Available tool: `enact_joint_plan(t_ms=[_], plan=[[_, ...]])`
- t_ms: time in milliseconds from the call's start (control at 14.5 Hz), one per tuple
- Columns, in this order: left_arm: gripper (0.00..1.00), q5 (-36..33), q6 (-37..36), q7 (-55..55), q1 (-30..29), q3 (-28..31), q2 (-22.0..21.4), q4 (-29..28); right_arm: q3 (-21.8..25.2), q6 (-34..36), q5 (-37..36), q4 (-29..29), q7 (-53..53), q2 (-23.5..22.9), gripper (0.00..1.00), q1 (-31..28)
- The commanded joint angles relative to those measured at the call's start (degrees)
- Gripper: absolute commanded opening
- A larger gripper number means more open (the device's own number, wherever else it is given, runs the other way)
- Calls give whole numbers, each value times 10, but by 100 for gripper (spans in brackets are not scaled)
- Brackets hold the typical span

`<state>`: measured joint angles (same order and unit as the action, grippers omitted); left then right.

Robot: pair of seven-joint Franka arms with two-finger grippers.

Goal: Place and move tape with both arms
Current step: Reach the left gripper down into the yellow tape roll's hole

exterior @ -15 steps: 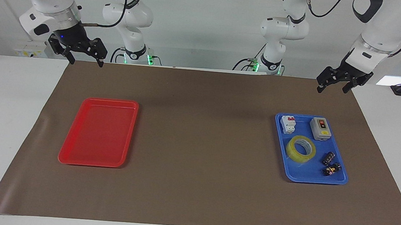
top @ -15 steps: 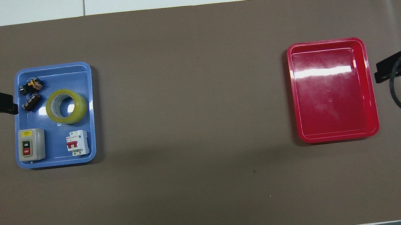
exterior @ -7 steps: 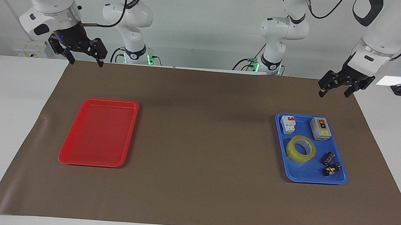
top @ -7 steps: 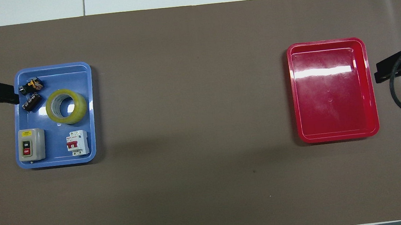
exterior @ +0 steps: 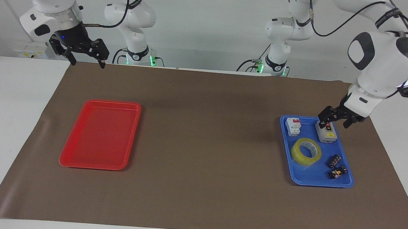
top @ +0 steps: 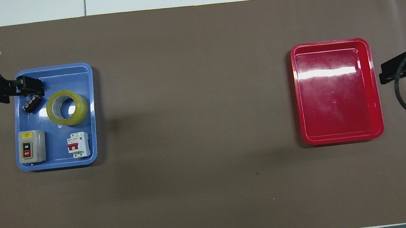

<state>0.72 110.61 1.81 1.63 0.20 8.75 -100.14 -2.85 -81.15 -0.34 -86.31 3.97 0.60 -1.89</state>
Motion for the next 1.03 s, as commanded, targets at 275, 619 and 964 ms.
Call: enact_joint_plan(t_ms=[275, 619, 964], plan=[[100, -11, 198, -13, -22, -3, 32, -141, -5, 6, 3, 5, 1, -2, 100, -5], [86, -11, 266, -12, -29, -3, 69, -166, -5, 6, 3, 5, 1, -2, 100, -5], [0, -9, 252, -14, -34, -3, 60, -165, -5, 6, 3, 4, 1, -2, 100, -5]])
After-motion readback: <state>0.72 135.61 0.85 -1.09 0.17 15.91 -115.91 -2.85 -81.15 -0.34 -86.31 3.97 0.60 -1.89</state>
